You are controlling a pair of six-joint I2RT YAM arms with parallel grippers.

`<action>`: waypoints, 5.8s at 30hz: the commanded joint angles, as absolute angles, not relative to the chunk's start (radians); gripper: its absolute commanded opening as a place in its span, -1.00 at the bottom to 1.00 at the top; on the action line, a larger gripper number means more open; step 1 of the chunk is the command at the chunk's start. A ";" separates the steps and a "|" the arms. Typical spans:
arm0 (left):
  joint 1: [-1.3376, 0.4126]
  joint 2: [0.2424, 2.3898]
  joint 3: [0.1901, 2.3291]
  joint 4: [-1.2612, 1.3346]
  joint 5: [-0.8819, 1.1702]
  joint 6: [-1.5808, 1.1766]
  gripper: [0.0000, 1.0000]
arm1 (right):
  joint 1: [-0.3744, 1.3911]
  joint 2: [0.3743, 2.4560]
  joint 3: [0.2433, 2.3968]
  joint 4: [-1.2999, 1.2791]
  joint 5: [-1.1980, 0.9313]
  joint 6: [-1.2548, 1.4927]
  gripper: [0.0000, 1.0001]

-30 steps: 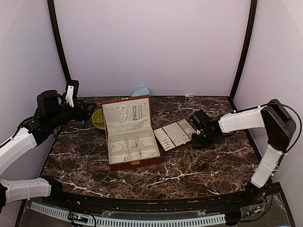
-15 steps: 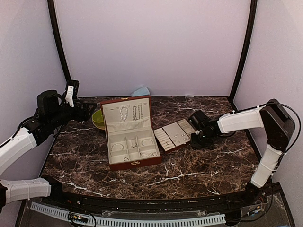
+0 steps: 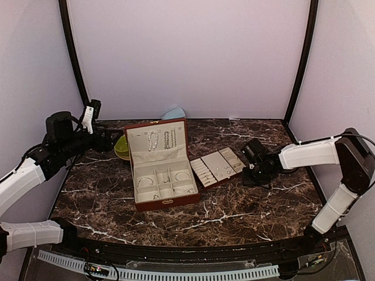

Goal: Organize the mixed jewelry
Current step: Pick up the necklace from the center of the board, then pass from the right arm to the left, then pass from the left arm to the right

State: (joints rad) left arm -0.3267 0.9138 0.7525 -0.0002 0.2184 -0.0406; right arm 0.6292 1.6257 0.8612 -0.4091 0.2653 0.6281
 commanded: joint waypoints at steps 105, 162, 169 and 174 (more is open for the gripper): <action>-0.968 1.781 0.950 0.848 0.306 -0.143 -1.00 | 0.623 1.056 0.604 0.070 -0.324 0.504 -0.34; -0.966 1.493 1.021 0.283 0.187 -0.123 -1.00 | 1.001 1.377 0.682 0.571 0.091 0.435 -1.00; -0.964 1.449 0.985 0.265 0.082 -0.106 -0.97 | 1.002 1.329 0.807 0.403 0.141 0.386 -1.00; -0.933 1.395 0.939 0.260 0.048 -0.108 -0.91 | 1.002 1.365 0.958 0.266 0.127 0.350 -1.00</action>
